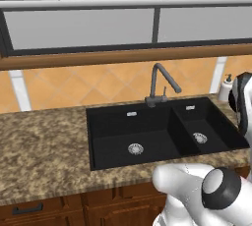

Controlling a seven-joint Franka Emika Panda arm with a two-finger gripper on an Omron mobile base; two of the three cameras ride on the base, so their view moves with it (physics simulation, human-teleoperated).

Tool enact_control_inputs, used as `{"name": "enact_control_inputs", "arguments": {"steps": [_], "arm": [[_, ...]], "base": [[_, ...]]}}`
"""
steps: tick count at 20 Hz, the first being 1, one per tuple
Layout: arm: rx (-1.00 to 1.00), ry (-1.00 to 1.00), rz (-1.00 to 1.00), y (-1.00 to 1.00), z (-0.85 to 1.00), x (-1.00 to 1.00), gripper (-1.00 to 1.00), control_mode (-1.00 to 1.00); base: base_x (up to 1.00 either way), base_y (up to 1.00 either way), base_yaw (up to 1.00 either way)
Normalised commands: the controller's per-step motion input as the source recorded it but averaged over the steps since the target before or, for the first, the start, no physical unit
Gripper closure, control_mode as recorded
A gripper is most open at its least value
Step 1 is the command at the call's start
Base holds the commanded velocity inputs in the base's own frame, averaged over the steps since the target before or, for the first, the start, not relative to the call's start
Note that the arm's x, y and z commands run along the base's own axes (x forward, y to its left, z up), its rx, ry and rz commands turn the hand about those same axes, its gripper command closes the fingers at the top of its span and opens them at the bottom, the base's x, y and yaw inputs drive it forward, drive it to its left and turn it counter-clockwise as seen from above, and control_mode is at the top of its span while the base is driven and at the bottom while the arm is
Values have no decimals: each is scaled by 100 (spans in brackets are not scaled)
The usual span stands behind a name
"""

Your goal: Pick the broccoli from the sink and place it in the bowl. Then pick the bowl and place it in the microwave. Then close the microwave door and press the start button.

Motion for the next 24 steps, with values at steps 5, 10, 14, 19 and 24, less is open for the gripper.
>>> {"name": "enact_control_inputs", "arguments": {"steps": [5, 10, 14, 19, 24], "arm": [[4, 0, 27, 45, 39, -39, 100, -100], [0, 0, 24, 63, 48, -38, 100, -100], [1, 0, 14, 80, 22, -22, 100, -100], [2, 0, 8, 59, 26, -9, 100, -100], [0, -2, 1, 63, 36, -2, 100, -100]], "base": [[0, 0, 0], [0, 0, 0], [0, 0, 0], [0, 0, 0], [0, 0, 0]]}}
